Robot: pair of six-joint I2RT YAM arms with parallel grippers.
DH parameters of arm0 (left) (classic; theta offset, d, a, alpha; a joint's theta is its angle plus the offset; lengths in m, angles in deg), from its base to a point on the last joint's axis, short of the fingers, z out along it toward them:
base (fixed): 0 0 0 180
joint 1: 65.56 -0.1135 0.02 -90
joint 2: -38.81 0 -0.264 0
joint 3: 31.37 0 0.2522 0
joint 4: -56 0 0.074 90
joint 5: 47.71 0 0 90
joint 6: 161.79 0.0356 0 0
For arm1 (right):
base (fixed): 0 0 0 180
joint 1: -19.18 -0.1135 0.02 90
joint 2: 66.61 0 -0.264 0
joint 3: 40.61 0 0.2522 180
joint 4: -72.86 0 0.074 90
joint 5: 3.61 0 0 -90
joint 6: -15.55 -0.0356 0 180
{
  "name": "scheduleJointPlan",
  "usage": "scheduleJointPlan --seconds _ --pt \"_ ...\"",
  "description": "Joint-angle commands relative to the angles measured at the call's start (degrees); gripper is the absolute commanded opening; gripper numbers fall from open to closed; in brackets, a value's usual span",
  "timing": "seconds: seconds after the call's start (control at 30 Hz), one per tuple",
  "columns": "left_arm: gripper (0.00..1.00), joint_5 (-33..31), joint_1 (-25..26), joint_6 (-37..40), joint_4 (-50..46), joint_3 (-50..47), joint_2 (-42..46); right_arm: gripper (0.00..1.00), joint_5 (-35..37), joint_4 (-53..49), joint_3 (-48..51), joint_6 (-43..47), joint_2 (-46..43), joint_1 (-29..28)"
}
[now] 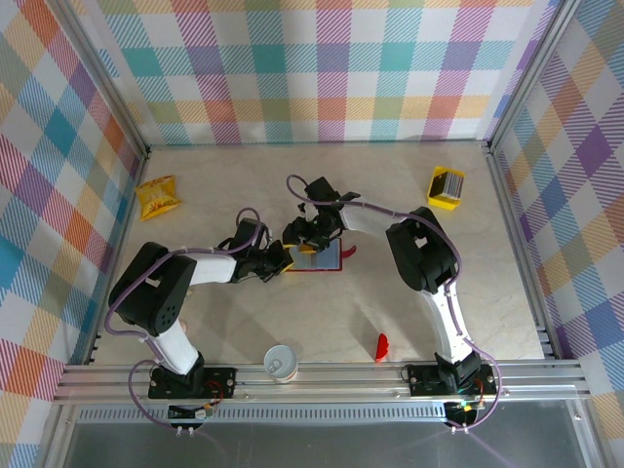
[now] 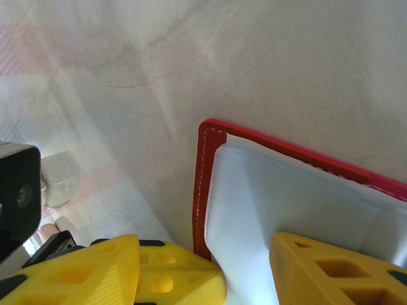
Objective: Put the credit cards into the card holder
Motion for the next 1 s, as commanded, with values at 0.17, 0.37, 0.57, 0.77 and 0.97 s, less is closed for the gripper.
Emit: scheduleJointPlan --seconds 0.17,0.37,0.57,0.77,0.97 --pt "0.01 -0.70 -0.21 0.25 0.71 -2.37 -2.29 0.56 -0.69 5.26 6.00 -3.54 -12.59 3.33" --pt "0.01 -0.60 -0.21 0.52 0.41 -2.28 -2.14 0.54 5.30 0.84 15.18 -4.68 -28.20 15.03" --pt "0.01 -0.18 -0.21 0.77 0.67 -2.48 -2.14 0.52 12.37 -10.23 21.14 1.08 -39.30 34.64" --pt "0.01 0.40 -0.21 1.56 0.84 -2.15 -3.40 0.51 16.52 -15.18 19.37 7.65 -37.00 46.70" --pt "0.01 0.27 -0.21 1.65 0.69 -2.28 -3.33 0.44 21.71 -18.19 8.45 18.85 -26.85 44.86"
